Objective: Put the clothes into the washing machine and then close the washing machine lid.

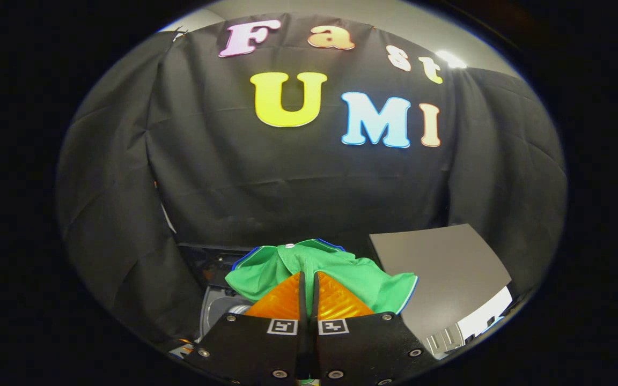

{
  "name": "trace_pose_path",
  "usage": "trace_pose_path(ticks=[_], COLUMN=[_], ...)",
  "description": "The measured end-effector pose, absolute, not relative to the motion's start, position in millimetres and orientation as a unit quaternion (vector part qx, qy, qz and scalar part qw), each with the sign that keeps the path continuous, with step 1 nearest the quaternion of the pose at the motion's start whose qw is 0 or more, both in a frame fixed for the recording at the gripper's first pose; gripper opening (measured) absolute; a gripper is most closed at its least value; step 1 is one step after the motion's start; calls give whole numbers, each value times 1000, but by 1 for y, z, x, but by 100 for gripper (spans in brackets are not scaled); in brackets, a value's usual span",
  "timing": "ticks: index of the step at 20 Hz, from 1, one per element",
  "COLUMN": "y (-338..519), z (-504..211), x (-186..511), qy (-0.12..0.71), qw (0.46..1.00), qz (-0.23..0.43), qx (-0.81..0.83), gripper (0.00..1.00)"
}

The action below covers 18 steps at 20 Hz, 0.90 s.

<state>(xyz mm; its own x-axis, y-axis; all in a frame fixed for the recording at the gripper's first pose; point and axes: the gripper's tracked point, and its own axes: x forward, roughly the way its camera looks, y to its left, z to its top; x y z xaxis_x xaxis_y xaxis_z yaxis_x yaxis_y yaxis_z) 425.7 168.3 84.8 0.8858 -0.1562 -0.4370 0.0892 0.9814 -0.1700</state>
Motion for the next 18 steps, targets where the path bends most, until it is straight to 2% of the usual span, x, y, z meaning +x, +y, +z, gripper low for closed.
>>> trace_pose_path(ticks=[8,18], y=[225,232], z=[50,-37], x=[430,447], qy=[252,292], qw=[965,955], qz=[-33,-38], qx=[-68,-40], gripper=[0,0])
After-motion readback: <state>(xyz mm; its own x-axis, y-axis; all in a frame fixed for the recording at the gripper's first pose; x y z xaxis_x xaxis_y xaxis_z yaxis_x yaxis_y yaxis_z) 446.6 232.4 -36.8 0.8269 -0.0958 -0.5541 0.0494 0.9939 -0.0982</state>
